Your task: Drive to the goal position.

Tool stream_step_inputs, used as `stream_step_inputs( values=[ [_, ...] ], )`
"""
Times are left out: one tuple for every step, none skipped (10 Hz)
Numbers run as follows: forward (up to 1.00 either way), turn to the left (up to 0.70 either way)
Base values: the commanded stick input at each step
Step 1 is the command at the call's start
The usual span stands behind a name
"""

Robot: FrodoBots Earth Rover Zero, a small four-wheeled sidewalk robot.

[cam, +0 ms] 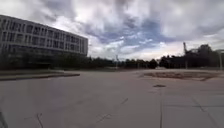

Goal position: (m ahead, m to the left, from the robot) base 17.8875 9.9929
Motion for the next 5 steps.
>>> stream_step_inputs(
  values=[
    [1.00, -0.39],
    [1.00, -0.37],
    [1.00, -0.05],
    [1.00, 0.02],
    [1.00, 0.00]
  ],
)
